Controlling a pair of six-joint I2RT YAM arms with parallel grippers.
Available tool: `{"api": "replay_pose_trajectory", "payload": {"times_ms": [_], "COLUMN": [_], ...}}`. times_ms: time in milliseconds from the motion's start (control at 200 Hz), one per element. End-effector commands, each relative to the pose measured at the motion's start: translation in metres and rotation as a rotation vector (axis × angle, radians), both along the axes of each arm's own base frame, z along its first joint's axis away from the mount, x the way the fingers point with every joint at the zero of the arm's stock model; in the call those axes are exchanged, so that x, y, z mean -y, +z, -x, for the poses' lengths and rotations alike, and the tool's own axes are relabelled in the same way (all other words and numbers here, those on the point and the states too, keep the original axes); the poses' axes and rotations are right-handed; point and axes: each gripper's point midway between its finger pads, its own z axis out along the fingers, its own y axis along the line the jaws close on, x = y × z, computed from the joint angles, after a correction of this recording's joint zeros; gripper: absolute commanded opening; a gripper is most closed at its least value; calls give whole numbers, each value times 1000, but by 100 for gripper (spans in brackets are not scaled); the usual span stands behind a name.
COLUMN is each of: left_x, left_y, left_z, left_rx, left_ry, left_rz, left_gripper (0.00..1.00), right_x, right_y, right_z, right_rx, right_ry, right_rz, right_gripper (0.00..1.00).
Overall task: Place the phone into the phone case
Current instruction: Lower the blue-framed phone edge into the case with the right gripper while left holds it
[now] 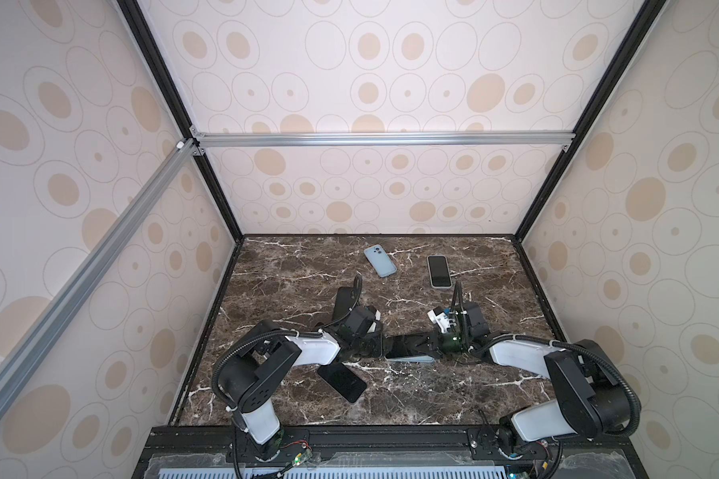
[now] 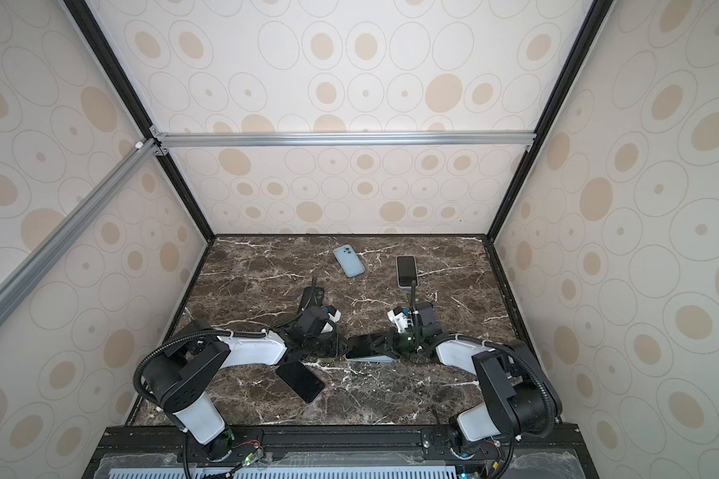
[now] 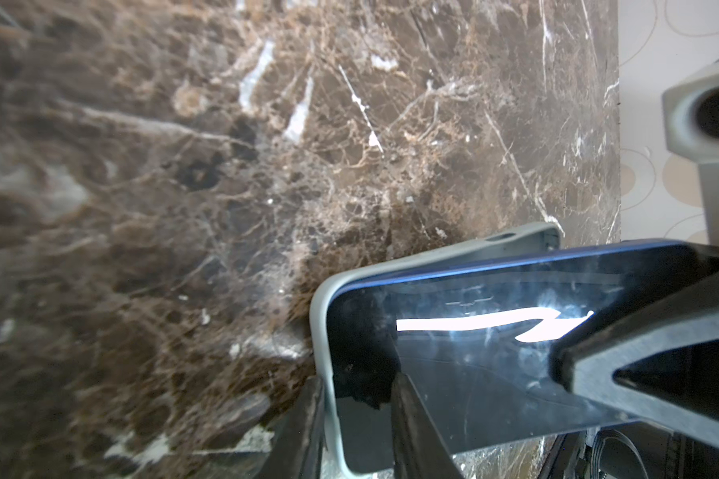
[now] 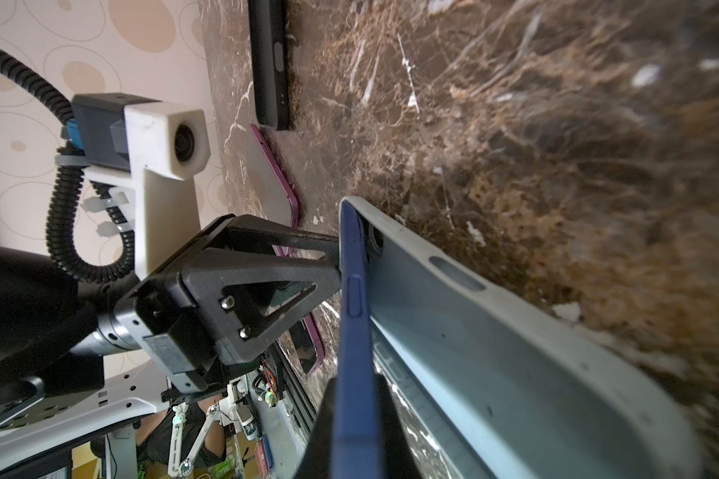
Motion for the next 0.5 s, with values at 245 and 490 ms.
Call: {"api": "replay_pose_trajectory", "payload": {"times_ms": [245,490], "left_x": [-5,-18], "left_y": [-14,-26], "left_z": [13,17], "left_rx": [-15,-21], "left_ry": [-24,-20], "left_rz": [-77,-151], "left_gripper": [27,26], "right_x": [25,30], "right_y": [-59,-44], "right_z": [26,17], "right_rx": [-151,-105], "right_ry": [-38,-34], "right_rz": [239,292], "right_gripper": [18,33]}}
